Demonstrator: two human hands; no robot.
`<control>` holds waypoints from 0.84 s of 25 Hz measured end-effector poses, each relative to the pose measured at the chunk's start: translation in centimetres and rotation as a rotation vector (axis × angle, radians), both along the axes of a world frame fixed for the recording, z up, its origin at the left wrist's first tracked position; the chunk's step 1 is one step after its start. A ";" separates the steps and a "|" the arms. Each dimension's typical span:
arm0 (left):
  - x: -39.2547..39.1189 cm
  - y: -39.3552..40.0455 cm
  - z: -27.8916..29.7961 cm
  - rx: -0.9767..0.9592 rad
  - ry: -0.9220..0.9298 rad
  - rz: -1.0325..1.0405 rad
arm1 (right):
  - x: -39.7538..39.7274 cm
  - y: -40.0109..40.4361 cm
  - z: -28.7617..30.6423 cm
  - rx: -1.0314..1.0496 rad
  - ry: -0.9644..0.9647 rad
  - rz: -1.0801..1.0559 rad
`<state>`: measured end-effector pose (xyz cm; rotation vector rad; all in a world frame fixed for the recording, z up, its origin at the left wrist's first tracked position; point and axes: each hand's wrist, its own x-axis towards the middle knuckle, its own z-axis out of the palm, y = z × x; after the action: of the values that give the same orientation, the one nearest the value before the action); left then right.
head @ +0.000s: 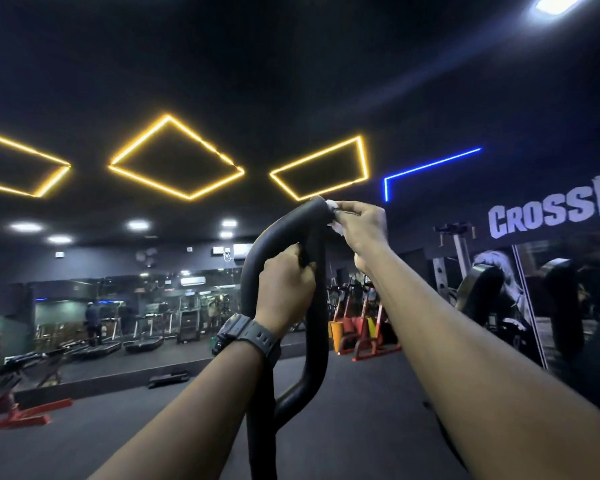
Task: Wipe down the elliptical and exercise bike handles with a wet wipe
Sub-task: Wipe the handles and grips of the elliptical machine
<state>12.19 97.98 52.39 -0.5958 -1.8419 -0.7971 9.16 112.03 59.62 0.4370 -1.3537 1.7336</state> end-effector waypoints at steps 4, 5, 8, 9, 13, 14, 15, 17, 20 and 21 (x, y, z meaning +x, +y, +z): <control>0.1 -0.3 -0.2 -0.039 -0.025 -0.058 | 1.4 -0.7 0.8 0.045 0.064 -0.177; 0.0 -0.5 -0.3 -0.057 -0.037 -0.078 | 1.3 -0.7 0.2 0.046 0.091 -0.171; -0.3 -0.8 -0.5 -0.079 -0.055 -0.102 | 1.5 -0.7 0.1 0.029 0.044 -0.158; -0.4 -0.8 -0.4 -0.077 -0.055 -0.099 | 2.3 -0.9 0.9 0.051 0.020 -0.193; -0.7 -0.9 -0.6 -0.034 -0.101 -0.165 | 4.5 -2.8 -0.2 0.327 0.261 -0.442; -0.6 -0.9 -0.7 -0.012 -0.113 -0.209 | 4.5 -2.9 -1.4 0.397 0.341 -0.544; -0.4 -0.8 -0.8 0.006 -0.127 -0.240 | 4.4 -2.8 -2.2 0.444 0.405 -0.659; -0.1 -0.7 -1.0 -0.002 -0.120 -0.259 | 4.1 -3.0 -1.5 0.433 0.409 -0.824; 0.4 -1.1 -1.3 -0.067 -0.070 -0.230 | 4.4 -5.8 -1.4 0.596 0.411 -0.825; 0.5 -1.7 -1.6 -0.102 -0.036 -0.184 | 4.4 -6.3 -2.5 0.725 0.464 -0.792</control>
<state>12.73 96.24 50.81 -0.8307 -1.8883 -0.8424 13.59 105.73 57.14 0.5482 -1.4850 0.4340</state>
